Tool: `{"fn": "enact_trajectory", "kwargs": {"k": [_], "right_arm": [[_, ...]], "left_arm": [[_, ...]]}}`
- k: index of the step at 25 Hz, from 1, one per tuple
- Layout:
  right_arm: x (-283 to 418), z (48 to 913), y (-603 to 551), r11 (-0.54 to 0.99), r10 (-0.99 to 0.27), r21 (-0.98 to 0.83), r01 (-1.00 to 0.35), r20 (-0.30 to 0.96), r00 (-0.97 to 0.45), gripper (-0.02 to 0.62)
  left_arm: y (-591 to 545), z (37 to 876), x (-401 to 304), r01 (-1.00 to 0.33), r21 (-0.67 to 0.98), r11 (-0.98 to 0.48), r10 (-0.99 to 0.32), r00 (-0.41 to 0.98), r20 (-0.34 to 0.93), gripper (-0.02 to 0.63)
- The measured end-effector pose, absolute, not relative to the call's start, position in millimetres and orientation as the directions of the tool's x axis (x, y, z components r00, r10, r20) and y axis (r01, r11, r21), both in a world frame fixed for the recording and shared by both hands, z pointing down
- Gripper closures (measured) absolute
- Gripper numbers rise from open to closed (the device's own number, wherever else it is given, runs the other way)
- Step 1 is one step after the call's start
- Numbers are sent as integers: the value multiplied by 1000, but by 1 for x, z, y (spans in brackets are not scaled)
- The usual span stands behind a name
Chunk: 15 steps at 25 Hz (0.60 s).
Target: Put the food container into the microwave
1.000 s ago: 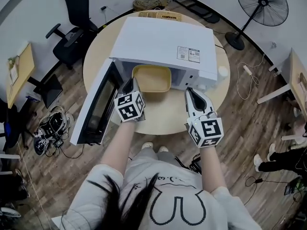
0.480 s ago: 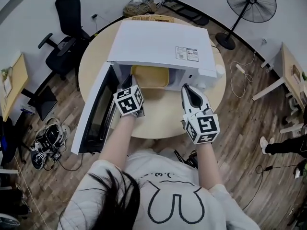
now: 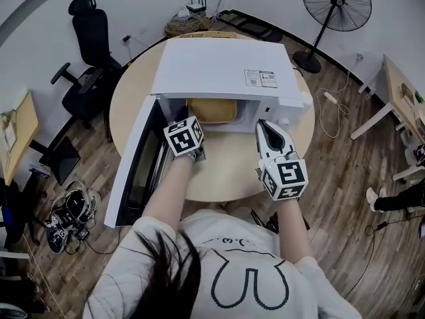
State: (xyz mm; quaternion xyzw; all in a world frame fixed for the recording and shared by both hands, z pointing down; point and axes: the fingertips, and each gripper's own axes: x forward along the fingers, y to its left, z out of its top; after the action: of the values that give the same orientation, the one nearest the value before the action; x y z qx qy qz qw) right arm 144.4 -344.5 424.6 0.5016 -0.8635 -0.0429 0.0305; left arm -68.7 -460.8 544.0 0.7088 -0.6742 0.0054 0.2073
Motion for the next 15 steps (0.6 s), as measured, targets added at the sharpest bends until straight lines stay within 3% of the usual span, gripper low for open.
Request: {"fn": "enact_trajectory", "kwargs": {"k": [15], "right_arm": [[142,433,-354,467,-882,157,-871,13,-470,565]], "left_arm": [[-504,555,-64,-950,312,-9,-944,111,312,587]]}}
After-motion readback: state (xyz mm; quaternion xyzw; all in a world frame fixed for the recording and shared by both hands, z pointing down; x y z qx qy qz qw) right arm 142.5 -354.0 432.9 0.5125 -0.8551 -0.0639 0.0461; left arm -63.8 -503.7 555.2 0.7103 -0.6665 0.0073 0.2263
